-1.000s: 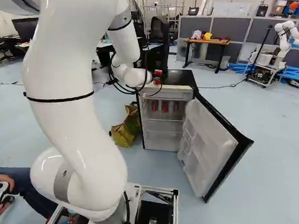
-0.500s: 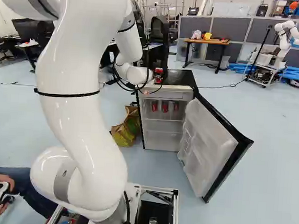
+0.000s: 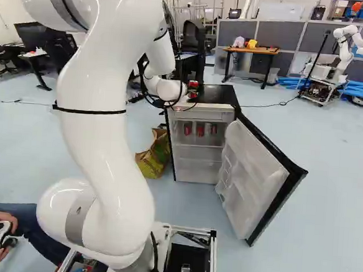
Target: Grab a drink from the fridge
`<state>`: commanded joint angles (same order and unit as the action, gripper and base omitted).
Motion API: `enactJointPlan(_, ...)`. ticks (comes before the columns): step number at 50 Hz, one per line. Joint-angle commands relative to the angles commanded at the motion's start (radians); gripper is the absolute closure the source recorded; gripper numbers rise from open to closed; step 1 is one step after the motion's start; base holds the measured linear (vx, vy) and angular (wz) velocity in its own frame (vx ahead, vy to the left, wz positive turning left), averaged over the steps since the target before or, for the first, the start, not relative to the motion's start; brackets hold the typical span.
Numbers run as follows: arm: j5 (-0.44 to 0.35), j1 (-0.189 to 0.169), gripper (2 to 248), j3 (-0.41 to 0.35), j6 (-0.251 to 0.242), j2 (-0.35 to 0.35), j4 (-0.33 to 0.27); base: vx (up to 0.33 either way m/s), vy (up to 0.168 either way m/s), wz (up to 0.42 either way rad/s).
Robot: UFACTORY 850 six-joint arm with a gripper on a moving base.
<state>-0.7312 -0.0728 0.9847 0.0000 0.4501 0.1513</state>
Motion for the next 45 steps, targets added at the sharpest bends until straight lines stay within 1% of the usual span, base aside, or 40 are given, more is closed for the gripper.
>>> enactJointPlan(34, 0.0, 0.004, 157, 0.138, 0.0, 0.107, 0.0, 0.0, 0.0, 0.0)
enactJointPlan(45, 0.0, 0.005, 157, 0.149, 0.0, 0.116, 0.0, 0.0, 0.0, 0.0)
